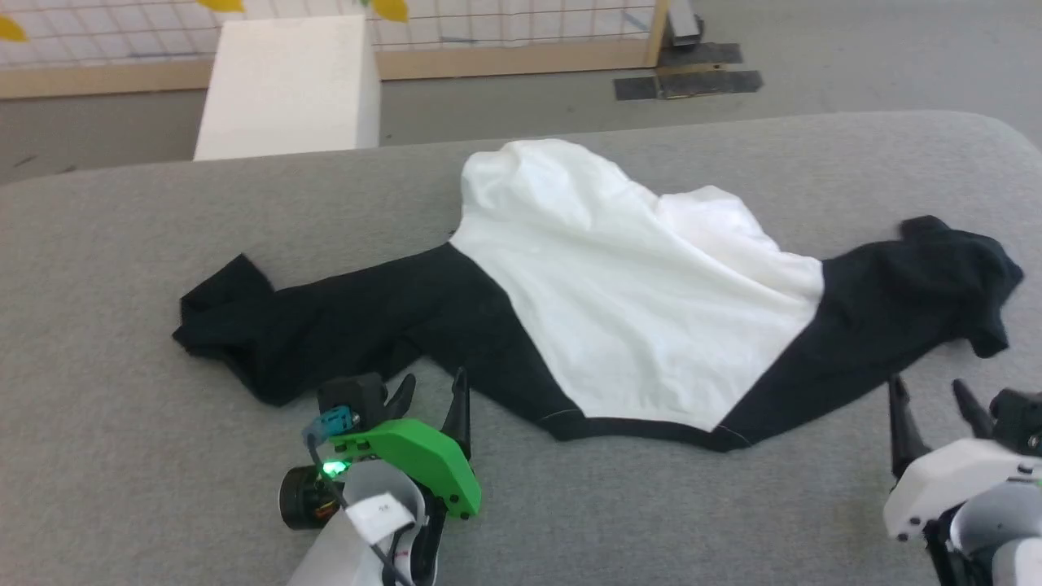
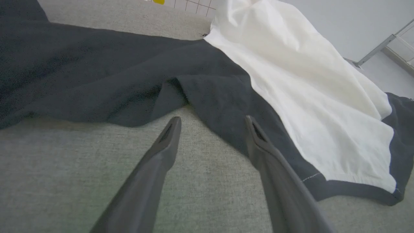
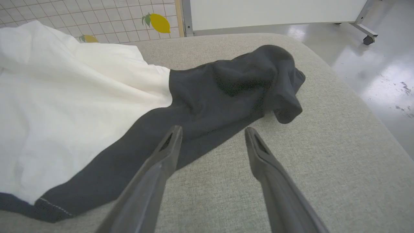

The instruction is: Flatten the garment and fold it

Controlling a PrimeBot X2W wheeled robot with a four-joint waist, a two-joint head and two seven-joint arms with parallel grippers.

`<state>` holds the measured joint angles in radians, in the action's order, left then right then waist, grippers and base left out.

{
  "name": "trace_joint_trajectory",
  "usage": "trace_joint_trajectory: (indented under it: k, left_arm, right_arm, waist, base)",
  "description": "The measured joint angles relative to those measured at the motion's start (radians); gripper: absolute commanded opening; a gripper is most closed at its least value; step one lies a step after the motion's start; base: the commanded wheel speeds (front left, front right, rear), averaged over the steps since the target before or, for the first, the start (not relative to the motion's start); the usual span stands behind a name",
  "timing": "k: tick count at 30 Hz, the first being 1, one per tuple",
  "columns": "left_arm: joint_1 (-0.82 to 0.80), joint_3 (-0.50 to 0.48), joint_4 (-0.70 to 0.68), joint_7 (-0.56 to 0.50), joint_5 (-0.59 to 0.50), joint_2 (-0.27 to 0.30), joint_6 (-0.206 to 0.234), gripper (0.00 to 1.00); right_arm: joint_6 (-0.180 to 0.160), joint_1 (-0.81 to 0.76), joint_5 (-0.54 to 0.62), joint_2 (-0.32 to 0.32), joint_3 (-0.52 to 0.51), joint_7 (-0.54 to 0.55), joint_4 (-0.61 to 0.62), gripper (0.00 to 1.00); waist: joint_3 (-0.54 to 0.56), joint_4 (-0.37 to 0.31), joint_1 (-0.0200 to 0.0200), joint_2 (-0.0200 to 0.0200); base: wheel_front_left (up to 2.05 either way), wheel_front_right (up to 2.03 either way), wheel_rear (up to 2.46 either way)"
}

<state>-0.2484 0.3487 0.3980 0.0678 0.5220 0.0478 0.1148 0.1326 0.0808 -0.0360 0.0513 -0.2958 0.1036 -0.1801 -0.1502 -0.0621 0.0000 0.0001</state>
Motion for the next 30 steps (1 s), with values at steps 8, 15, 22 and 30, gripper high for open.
trace_joint_trajectory:
  k: [8, 15, 22, 30]
  left_arm:
    - [-0.074, -0.016, 0.114, -0.111, 0.008, 0.012, 0.063, 1.00]
    - [-0.163, -0.017, 0.198, -0.156, 0.005, 0.035, 0.081, 1.00]
    - [-0.196, -0.008, 0.234, -0.126, -0.003, 0.047, 0.076, 0.00]
    - [-0.147, 0.004, 0.204, -0.040, -0.004, 0.046, 0.062, 0.00]
  right_arm:
    - [0.000, -0.082, -0.114, -0.001, 0.084, -0.007, 0.067, 1.00]
    - [0.000, -0.098, -0.126, 0.000, 0.125, 0.012, 0.094, 1.00]
    - [0.000, -0.097, -0.146, -0.001, 0.135, 0.033, 0.101, 1.00]
    - [0.000, 0.026, -0.233, 0.000, 0.049, 0.189, -0.040, 1.00]
  waist:
    - [0.001, -0.074, 0.0000, 0.0000]
    - [-0.020, -0.110, 0.0000, 0.0000]
    - [-0.032, -0.115, 0.0000, 0.0000]
    - [-0.035, -0.070, 0.0000, 0.0000]
  base:
    - [0.00, 0.00, 0.00]
    - [0.00, 0.00, 0.00]
    - [0.00, 0.00, 0.00]
    - [0.00, 0.00, 0.00]
